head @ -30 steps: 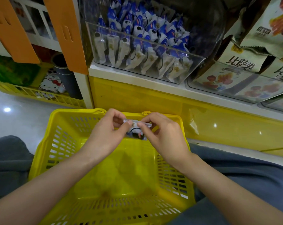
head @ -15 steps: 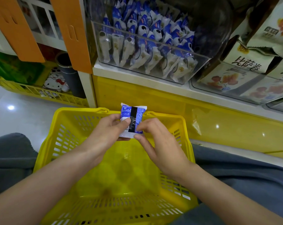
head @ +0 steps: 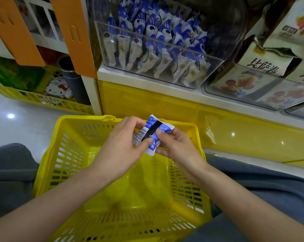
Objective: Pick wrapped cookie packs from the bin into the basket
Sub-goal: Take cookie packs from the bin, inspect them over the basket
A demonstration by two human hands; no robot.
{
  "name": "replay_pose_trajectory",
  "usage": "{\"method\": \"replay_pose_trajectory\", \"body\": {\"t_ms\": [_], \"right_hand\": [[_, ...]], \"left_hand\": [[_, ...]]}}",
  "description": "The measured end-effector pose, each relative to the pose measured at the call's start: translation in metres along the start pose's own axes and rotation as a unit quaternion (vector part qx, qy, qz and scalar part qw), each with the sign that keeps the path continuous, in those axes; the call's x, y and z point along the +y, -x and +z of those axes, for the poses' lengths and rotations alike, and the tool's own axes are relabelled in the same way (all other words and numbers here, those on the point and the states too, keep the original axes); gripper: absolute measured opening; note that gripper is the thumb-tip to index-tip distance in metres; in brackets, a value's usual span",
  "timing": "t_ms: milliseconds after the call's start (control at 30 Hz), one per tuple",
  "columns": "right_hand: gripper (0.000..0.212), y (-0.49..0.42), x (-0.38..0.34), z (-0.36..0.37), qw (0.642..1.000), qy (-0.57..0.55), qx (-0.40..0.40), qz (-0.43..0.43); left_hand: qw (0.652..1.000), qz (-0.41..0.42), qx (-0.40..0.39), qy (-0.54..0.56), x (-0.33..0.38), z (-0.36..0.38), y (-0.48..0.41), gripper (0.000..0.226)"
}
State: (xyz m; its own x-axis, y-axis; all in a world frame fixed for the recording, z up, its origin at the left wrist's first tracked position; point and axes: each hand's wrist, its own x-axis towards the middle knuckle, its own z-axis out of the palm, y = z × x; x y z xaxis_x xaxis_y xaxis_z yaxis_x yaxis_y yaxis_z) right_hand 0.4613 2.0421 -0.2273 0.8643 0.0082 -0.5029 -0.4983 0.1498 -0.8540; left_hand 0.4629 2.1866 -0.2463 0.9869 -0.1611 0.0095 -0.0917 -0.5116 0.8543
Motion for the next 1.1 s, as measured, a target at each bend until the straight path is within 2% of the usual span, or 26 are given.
{"method": "replay_pose_trajectory", "body": {"t_ms": [167, 300, 433, 533, 600, 733, 800, 900, 1000, 1100], "right_hand": [[0.006, 0.002, 0.001, 0.001, 1.0, 0.02, 0.003, -0.006], [0.021, 0.001, 0.005, 0.002, 0.998, 0.061, 0.027, -0.021], [0.018, 0.001, 0.011, 0.003, 0.991, 0.111, 0.032, -0.07], [0.026, 0.003, 0.019, 0.002, 0.948, 0.275, 0.044, -0.151], [0.028, 0.004, 0.023, 0.002, 0.925, 0.331, 0.042, -0.18], [0.029, 0.005, 0.021, 0.001, 0.915, 0.349, 0.023, -0.2], [0.028, 0.007, 0.02, 0.0, 0.896, 0.387, 0.004, -0.22], [0.022, 0.01, 0.021, -0.002, 0.855, 0.454, -0.026, -0.248], [0.022, 0.011, 0.023, -0.004, 0.827, 0.493, -0.04, -0.267], [0.021, 0.01, 0.024, -0.005, 0.84, 0.476, -0.034, -0.257]], "left_hand": [[0.999, 0.025, -0.019, -0.029, -0.003, 0.0, 0.003, 0.026], [0.998, 0.042, -0.038, -0.025, -0.002, -0.001, 0.003, 0.013], [0.994, 0.055, -0.052, -0.074, 0.001, -0.005, 0.004, 0.012], [0.988, 0.047, -0.072, -0.132, 0.003, -0.008, 0.003, 0.018], [0.981, 0.044, -0.078, -0.17, 0.003, -0.009, 0.001, 0.02], [0.991, 0.029, -0.07, -0.111, 0.004, -0.009, 0.001, 0.014], [0.991, 0.024, -0.075, -0.105, 0.005, -0.009, 0.001, 0.012], [0.979, 0.041, -0.084, -0.18, 0.002, -0.01, 0.001, 0.02], [0.961, 0.043, -0.1, -0.252, -0.001, -0.008, 0.0, 0.018], [0.969, 0.035, -0.092, -0.226, -0.001, -0.006, -0.001, 0.019]]}}
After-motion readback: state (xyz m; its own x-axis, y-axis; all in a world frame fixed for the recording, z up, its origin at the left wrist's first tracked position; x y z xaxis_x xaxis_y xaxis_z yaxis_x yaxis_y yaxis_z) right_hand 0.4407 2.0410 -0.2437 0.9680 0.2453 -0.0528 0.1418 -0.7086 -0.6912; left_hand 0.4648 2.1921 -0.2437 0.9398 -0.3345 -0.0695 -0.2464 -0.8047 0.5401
